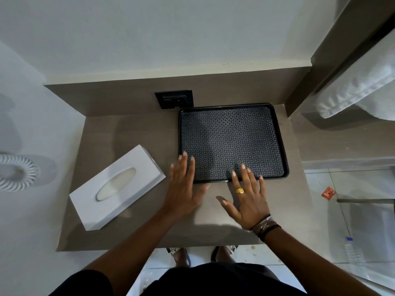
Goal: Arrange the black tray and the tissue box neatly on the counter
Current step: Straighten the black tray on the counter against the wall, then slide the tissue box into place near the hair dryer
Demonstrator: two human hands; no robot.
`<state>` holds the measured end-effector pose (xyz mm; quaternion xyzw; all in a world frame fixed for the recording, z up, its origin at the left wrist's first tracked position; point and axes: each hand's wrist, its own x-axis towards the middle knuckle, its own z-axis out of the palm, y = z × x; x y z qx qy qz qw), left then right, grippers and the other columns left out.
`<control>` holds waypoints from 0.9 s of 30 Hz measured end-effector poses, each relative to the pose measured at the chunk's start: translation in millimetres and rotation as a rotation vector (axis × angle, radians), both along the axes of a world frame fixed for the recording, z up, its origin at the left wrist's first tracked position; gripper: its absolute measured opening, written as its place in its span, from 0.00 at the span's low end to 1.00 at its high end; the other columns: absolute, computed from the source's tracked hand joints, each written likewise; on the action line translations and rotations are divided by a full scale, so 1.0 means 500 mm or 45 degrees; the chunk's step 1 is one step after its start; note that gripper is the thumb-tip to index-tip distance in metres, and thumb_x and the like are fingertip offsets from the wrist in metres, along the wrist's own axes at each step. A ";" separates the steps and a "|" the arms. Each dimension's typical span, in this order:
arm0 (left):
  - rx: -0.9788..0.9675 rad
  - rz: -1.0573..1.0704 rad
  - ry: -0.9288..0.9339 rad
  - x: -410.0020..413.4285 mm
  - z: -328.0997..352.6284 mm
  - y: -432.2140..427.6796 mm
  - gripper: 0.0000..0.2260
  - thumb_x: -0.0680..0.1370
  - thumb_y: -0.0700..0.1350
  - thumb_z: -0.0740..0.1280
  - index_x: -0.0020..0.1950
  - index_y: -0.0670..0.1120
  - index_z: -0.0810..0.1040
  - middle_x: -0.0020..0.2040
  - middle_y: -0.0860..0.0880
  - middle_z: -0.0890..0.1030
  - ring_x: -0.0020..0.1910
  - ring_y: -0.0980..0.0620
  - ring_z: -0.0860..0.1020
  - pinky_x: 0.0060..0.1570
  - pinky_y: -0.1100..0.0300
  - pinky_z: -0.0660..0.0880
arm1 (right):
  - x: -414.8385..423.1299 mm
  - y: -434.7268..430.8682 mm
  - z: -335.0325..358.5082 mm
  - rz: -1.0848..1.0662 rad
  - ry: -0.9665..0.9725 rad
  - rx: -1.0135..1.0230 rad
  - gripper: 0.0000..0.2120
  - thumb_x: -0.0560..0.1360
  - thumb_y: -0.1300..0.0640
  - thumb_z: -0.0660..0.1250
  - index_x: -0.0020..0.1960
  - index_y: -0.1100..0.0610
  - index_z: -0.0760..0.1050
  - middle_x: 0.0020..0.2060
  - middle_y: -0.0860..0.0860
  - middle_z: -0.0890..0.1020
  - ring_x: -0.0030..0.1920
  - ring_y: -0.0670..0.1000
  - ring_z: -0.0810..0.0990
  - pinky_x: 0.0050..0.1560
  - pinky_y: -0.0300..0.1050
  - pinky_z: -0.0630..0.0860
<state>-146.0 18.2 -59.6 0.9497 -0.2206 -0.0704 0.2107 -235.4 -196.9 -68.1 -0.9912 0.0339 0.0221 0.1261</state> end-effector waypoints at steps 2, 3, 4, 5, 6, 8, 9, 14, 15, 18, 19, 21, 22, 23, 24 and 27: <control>0.046 0.034 -0.042 0.017 0.015 0.050 0.42 0.76 0.71 0.51 0.81 0.45 0.46 0.82 0.42 0.43 0.81 0.45 0.42 0.78 0.43 0.43 | -0.028 0.037 -0.003 -0.073 0.045 0.035 0.40 0.73 0.29 0.53 0.77 0.52 0.60 0.78 0.59 0.59 0.77 0.60 0.60 0.73 0.65 0.55; 0.071 0.052 -0.061 0.026 0.022 0.077 0.44 0.75 0.72 0.52 0.81 0.46 0.46 0.82 0.42 0.43 0.81 0.45 0.41 0.77 0.43 0.42 | -0.041 0.053 -0.006 -0.075 0.075 0.040 0.40 0.72 0.29 0.54 0.77 0.51 0.60 0.78 0.58 0.59 0.77 0.61 0.60 0.72 0.66 0.56; 0.088 0.068 -0.080 0.036 0.029 0.105 0.45 0.74 0.73 0.52 0.81 0.46 0.46 0.82 0.41 0.44 0.81 0.45 0.42 0.77 0.42 0.43 | -0.053 0.067 -0.009 -0.039 0.104 0.032 0.40 0.72 0.28 0.54 0.77 0.49 0.59 0.79 0.58 0.58 0.77 0.61 0.60 0.71 0.67 0.56; 0.093 0.082 -0.099 0.046 0.036 0.130 0.46 0.74 0.73 0.53 0.81 0.45 0.47 0.82 0.40 0.45 0.81 0.44 0.44 0.77 0.41 0.44 | -0.061 0.079 -0.014 0.019 0.136 0.012 0.40 0.71 0.28 0.54 0.78 0.47 0.59 0.79 0.57 0.58 0.76 0.61 0.60 0.71 0.68 0.56; 0.090 0.094 -0.123 0.055 0.042 0.157 0.46 0.73 0.74 0.53 0.80 0.44 0.49 0.81 0.38 0.48 0.81 0.42 0.46 0.77 0.39 0.46 | -0.067 0.093 -0.018 0.078 0.171 -0.010 0.40 0.71 0.27 0.54 0.78 0.46 0.58 0.79 0.56 0.57 0.76 0.62 0.59 0.71 0.70 0.56; 0.122 0.125 -0.143 0.073 0.053 0.206 0.49 0.72 0.75 0.54 0.79 0.41 0.52 0.81 0.37 0.50 0.81 0.41 0.49 0.77 0.37 0.49 | -0.070 0.121 -0.025 0.114 0.249 -0.040 0.41 0.70 0.25 0.53 0.78 0.45 0.57 0.80 0.55 0.56 0.77 0.63 0.59 0.70 0.73 0.55; 0.168 0.145 -0.128 0.082 0.057 0.229 0.50 0.70 0.76 0.53 0.79 0.40 0.52 0.81 0.37 0.50 0.81 0.41 0.49 0.77 0.37 0.49 | -0.068 0.137 -0.027 0.078 0.291 -0.046 0.42 0.70 0.25 0.53 0.78 0.45 0.57 0.80 0.55 0.56 0.77 0.64 0.58 0.69 0.73 0.54; 0.466 0.161 0.101 0.116 0.070 0.342 0.65 0.57 0.85 0.48 0.80 0.40 0.44 0.81 0.37 0.44 0.81 0.39 0.45 0.77 0.36 0.46 | -0.048 0.202 -0.034 -0.209 0.410 -0.047 0.44 0.69 0.23 0.52 0.76 0.49 0.62 0.78 0.58 0.59 0.77 0.66 0.57 0.68 0.76 0.51; 0.500 0.159 0.176 0.118 0.068 0.359 0.67 0.55 0.85 0.50 0.80 0.42 0.41 0.81 0.38 0.41 0.81 0.40 0.42 0.77 0.36 0.43 | -0.046 0.207 -0.035 -0.234 0.416 -0.060 0.44 0.69 0.23 0.52 0.75 0.50 0.62 0.78 0.58 0.60 0.77 0.66 0.57 0.68 0.76 0.51; 0.547 0.177 0.339 0.122 0.060 0.390 0.73 0.49 0.86 0.54 0.78 0.43 0.33 0.80 0.41 0.35 0.80 0.42 0.36 0.77 0.36 0.40 | -0.044 0.215 -0.037 -0.261 0.413 -0.102 0.45 0.68 0.23 0.51 0.75 0.50 0.63 0.78 0.58 0.61 0.76 0.66 0.58 0.68 0.76 0.52; 0.561 0.167 0.379 0.126 0.059 0.393 0.75 0.47 0.86 0.55 0.78 0.42 0.31 0.80 0.41 0.34 0.80 0.42 0.36 0.76 0.35 0.40 | -0.044 0.217 -0.037 -0.261 0.409 -0.115 0.45 0.68 0.23 0.51 0.75 0.50 0.63 0.78 0.58 0.61 0.76 0.66 0.58 0.68 0.76 0.53; 0.610 0.124 0.416 0.137 0.059 0.397 0.77 0.44 0.86 0.57 0.78 0.42 0.31 0.81 0.41 0.36 0.80 0.41 0.39 0.76 0.34 0.42 | -0.044 0.217 -0.034 -0.262 0.411 -0.142 0.45 0.68 0.23 0.50 0.76 0.50 0.63 0.78 0.58 0.61 0.76 0.66 0.58 0.67 0.76 0.53; 0.634 0.105 0.421 0.142 0.061 0.400 0.77 0.45 0.85 0.61 0.78 0.42 0.32 0.81 0.42 0.38 0.81 0.41 0.42 0.76 0.34 0.45 | -0.043 0.217 -0.032 -0.266 0.410 -0.151 0.45 0.68 0.23 0.50 0.76 0.50 0.62 0.78 0.58 0.61 0.76 0.66 0.58 0.68 0.76 0.53; 0.646 0.092 0.421 0.146 0.063 0.401 0.76 0.47 0.82 0.65 0.78 0.43 0.33 0.81 0.42 0.41 0.81 0.40 0.46 0.76 0.35 0.47 | -0.043 0.218 -0.030 -0.269 0.410 -0.158 0.45 0.68 0.23 0.50 0.76 0.50 0.62 0.78 0.58 0.61 0.76 0.66 0.58 0.68 0.76 0.53; 0.646 0.088 0.414 0.148 0.064 0.402 0.73 0.50 0.78 0.70 0.78 0.44 0.34 0.81 0.42 0.44 0.80 0.39 0.48 0.76 0.35 0.50 | -0.042 0.218 -0.028 -0.272 0.410 -0.163 0.45 0.68 0.23 0.50 0.76 0.50 0.62 0.78 0.57 0.61 0.77 0.66 0.58 0.68 0.75 0.53; 0.626 0.084 0.369 0.145 0.068 0.397 0.69 0.55 0.71 0.76 0.79 0.45 0.37 0.81 0.42 0.48 0.79 0.39 0.53 0.76 0.38 0.57 | -0.043 0.221 -0.021 -0.267 0.422 -0.175 0.45 0.68 0.23 0.50 0.76 0.50 0.62 0.78 0.57 0.61 0.77 0.65 0.58 0.69 0.74 0.54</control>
